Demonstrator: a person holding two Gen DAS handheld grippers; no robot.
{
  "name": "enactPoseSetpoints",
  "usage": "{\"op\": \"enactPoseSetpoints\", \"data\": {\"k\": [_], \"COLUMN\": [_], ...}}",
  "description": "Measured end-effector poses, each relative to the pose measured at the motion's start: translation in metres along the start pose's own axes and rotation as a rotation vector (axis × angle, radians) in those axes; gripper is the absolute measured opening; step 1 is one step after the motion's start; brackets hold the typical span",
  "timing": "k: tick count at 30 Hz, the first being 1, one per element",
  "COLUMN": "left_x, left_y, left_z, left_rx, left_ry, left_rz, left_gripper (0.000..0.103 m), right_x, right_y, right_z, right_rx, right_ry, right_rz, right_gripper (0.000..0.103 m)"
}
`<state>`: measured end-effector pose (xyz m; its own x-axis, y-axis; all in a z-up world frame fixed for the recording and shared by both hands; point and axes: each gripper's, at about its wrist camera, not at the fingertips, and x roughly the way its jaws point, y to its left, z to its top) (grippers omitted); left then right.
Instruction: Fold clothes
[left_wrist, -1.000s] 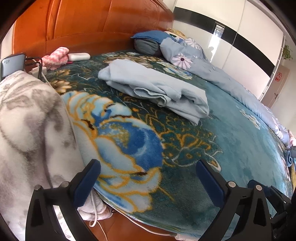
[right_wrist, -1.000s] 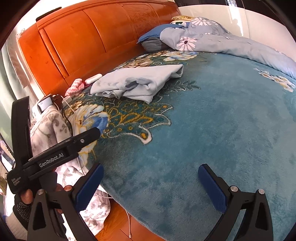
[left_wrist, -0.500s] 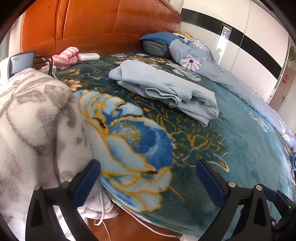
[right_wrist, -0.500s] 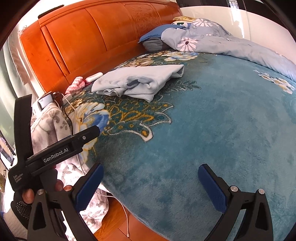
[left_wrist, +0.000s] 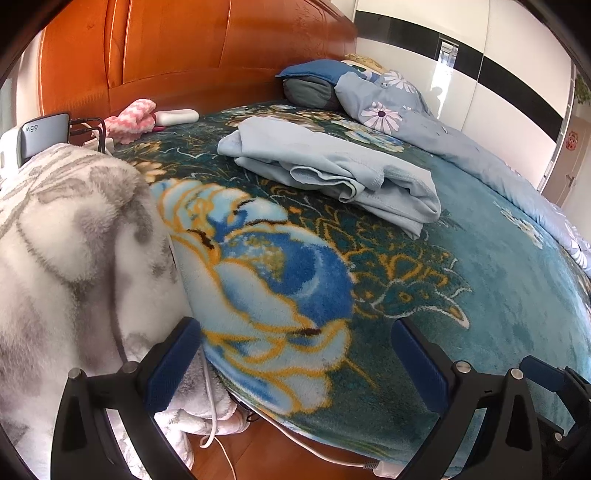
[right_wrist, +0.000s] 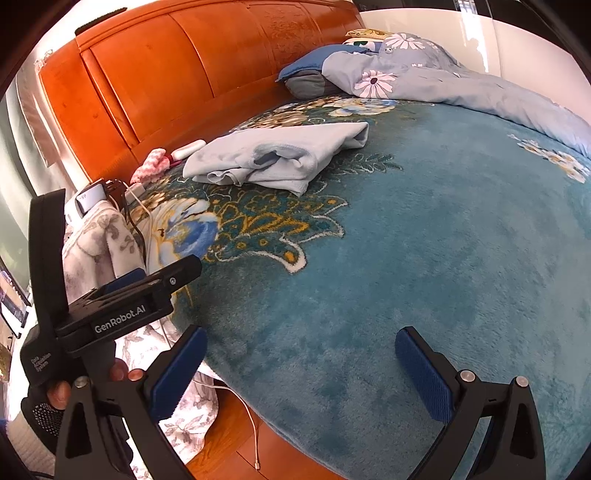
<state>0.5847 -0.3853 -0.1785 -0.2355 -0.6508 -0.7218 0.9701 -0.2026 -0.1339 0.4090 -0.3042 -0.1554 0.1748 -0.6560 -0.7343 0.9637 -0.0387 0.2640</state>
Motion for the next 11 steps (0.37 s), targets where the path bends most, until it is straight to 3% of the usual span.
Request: {"op": "enactPoseSetpoints", "data": {"k": [11], "left_x": [0.0025], "left_y": [-0.0007], "left_z": [-0.0012], "left_rx": [0.01], "left_ry": [0.011], "left_rz": [0.002], "left_gripper": [0.103], "right_x": [0.002], "right_y": [-0.0012], "right_z": [-0.0017], "right_rx": [-0.002], "right_ry": [0.003], "right_rz": [0.0], "right_gripper": [0.103]}}
